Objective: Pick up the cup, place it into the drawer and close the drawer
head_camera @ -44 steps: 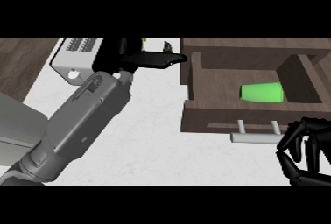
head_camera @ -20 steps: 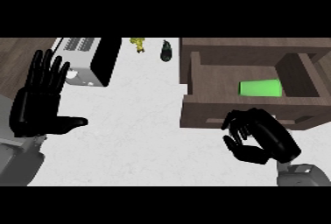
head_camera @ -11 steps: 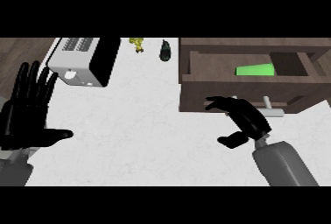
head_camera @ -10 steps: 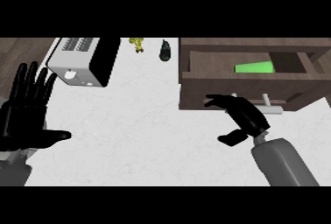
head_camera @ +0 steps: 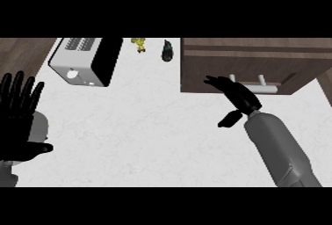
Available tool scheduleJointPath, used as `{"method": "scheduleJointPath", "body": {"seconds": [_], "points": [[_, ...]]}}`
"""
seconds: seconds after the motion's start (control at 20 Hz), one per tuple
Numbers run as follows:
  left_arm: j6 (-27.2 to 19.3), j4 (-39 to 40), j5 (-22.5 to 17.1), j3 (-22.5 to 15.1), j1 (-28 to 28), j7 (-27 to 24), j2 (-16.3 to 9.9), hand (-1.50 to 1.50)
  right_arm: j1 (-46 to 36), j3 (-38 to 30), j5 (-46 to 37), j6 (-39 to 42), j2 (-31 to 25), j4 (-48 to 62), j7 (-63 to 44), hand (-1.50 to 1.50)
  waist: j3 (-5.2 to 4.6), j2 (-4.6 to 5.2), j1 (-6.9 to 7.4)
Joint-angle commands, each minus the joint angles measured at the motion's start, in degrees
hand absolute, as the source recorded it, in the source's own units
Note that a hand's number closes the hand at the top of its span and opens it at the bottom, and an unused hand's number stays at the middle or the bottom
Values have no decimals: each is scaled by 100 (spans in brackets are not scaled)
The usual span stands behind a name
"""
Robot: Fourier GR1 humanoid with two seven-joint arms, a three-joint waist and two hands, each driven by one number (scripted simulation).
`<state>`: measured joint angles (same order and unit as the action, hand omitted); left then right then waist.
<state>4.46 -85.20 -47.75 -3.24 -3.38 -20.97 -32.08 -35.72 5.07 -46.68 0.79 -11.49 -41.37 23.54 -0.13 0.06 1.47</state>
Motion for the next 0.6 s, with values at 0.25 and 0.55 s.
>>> {"method": "scheduleJointPath", "body": {"seconds": [0.25, 0.55], "points": [[234, 110, -34, 204, -175, 178, 94, -150, -1504, -678, 126, 217, -568, 2261, 802, -150, 26, 121, 169], [691, 278, 50, 240, 3, 32, 12, -150, -1779, -815, 106, 75, -731, 2775, 1004, -150, 26, 171, 286]]}}
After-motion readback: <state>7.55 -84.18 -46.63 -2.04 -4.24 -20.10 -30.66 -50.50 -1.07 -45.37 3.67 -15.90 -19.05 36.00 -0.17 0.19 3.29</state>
